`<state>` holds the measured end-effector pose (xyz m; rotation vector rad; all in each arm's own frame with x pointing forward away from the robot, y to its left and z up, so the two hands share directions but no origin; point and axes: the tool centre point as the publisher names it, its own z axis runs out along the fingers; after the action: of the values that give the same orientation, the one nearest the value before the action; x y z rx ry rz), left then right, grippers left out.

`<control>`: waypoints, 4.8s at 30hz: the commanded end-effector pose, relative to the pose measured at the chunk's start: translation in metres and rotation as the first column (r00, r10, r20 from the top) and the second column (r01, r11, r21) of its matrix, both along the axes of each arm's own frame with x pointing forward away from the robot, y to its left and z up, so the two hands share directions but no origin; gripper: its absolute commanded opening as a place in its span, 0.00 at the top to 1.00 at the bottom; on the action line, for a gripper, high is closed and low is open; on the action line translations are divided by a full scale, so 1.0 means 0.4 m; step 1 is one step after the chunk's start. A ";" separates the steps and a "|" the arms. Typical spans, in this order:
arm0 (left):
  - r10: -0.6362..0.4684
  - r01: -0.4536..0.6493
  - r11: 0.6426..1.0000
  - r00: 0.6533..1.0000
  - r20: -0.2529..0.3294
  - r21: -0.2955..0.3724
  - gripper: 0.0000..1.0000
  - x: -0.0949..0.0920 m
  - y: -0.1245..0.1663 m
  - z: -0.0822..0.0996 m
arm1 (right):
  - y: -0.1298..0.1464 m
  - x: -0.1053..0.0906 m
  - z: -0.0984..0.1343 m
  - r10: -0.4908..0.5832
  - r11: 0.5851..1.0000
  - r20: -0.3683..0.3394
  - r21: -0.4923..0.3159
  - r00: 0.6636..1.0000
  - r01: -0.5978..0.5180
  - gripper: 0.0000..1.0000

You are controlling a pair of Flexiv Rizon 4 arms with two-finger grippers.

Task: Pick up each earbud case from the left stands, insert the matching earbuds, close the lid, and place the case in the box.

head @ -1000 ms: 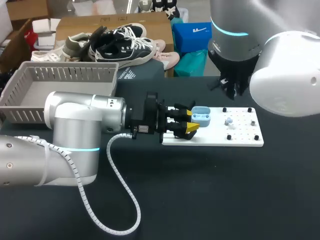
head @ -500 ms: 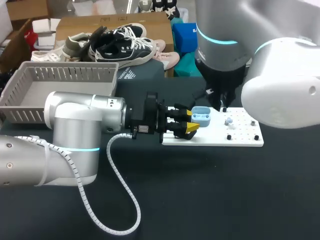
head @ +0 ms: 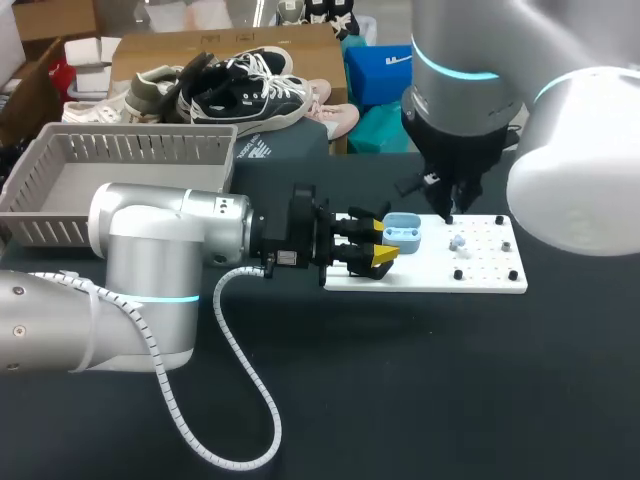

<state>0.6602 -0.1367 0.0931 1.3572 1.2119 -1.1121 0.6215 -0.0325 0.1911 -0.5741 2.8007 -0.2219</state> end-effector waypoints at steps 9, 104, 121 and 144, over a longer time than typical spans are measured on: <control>0.004 -0.004 1.000 1.000 0.002 -0.002 1.00 -0.003 0.000 -0.001 | 0.008 0.028 -0.006 -0.200 0.980 -0.049 -0.008 0.979 0.200 1.00; 0.004 -0.004 1.000 1.000 0.002 -0.002 1.00 -0.003 0.000 -0.001 | 0.126 0.040 -0.086 -0.664 0.729 -0.181 0.057 0.725 0.682 1.00; 0.004 -0.004 1.000 1.000 0.002 -0.002 1.00 -0.003 0.000 -0.001 | 0.128 0.066 -0.105 -0.676 0.720 -0.175 0.052 0.716 0.692 1.00; 0.004 -0.004 1.000 1.000 0.002 -0.002 1.00 -0.003 0.000 -0.001 | 0.122 0.072 -0.126 -0.689 0.713 -0.170 0.014 0.704 0.701 1.00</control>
<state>0.6599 -0.1369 0.0930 1.3574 1.2119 -1.1123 0.6478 0.0134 0.1419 0.5545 3.0179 -0.2026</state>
